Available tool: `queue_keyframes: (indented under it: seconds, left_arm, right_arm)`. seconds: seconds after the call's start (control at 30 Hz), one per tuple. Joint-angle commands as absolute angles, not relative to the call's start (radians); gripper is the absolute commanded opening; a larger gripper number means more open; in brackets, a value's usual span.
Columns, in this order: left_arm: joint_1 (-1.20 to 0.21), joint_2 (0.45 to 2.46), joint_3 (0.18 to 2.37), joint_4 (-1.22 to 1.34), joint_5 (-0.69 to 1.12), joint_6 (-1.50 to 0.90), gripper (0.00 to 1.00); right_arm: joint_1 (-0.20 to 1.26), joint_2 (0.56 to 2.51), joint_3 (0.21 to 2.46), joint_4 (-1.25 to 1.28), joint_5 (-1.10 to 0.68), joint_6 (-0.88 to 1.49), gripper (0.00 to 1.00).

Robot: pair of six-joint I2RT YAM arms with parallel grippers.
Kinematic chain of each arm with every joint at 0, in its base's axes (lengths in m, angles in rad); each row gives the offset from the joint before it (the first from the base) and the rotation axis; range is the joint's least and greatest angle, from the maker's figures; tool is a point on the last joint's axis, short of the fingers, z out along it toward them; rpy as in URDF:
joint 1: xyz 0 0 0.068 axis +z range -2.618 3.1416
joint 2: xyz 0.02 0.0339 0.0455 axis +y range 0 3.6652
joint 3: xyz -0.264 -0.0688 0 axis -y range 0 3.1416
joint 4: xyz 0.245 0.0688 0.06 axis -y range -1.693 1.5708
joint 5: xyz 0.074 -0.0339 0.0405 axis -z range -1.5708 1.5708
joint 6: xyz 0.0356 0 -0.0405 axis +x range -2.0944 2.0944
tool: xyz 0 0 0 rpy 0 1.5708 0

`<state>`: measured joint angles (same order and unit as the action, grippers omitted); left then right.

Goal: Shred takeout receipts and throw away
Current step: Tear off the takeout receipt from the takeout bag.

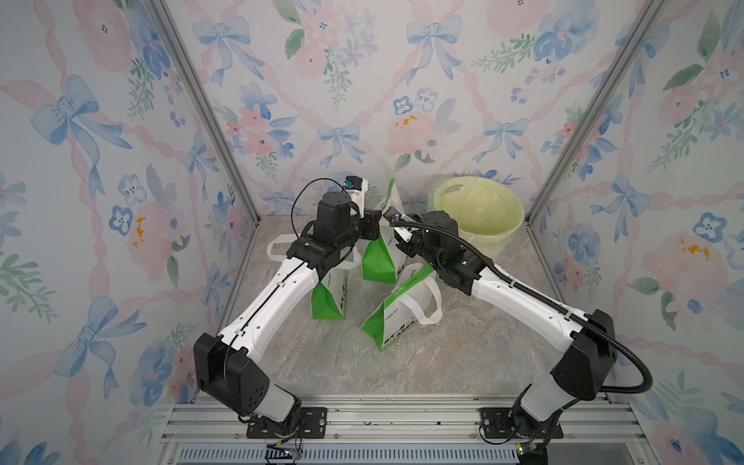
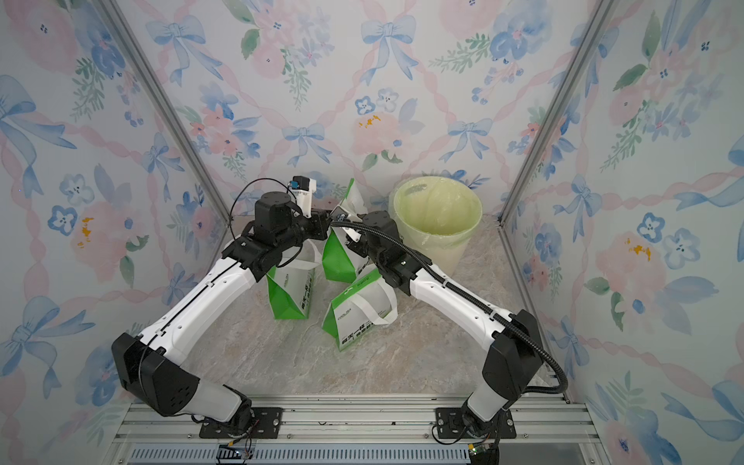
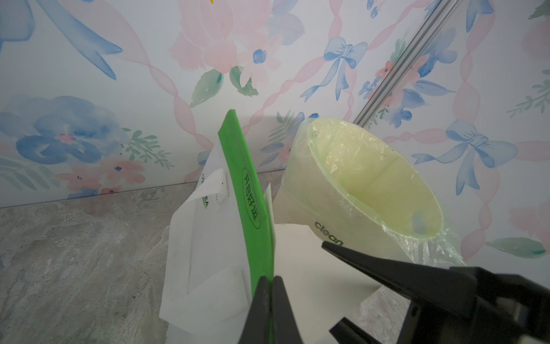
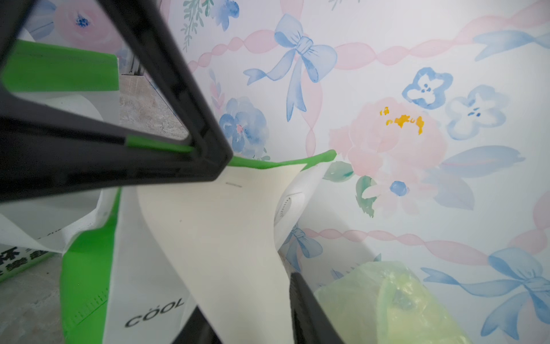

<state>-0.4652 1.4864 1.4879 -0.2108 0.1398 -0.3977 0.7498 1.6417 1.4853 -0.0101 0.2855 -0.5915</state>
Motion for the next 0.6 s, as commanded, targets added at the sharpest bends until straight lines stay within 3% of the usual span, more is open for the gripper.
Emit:
queue_keyframes:
  seconds: [0.0, 0.3, 0.43, 0.57]
  left_arm:
    - [-0.470, 1.449, 1.482, -0.152, 0.161, -0.384, 0.00]
    - [-0.470, 1.464, 1.476, -0.153, 0.179, -0.388, 0.00]
    - [-0.462, 1.465, 1.459, -0.152, 0.168, -0.377, 0.28]
    - [-0.457, 1.451, 1.439, -0.150, 0.131, -0.338, 0.45]
  right_arm:
    - [0.755, 1.687, 1.495, 0.017, 0.296, -0.596, 0.27]
    - [0.748, 1.704, 1.482, 0.037, 0.248, -0.536, 0.02]
    - [0.739, 1.712, 1.482, 0.037, 0.225, -0.500, 0.00]
    - [0.723, 1.724, 1.489, 0.032, 0.194, -0.448, 0.00]
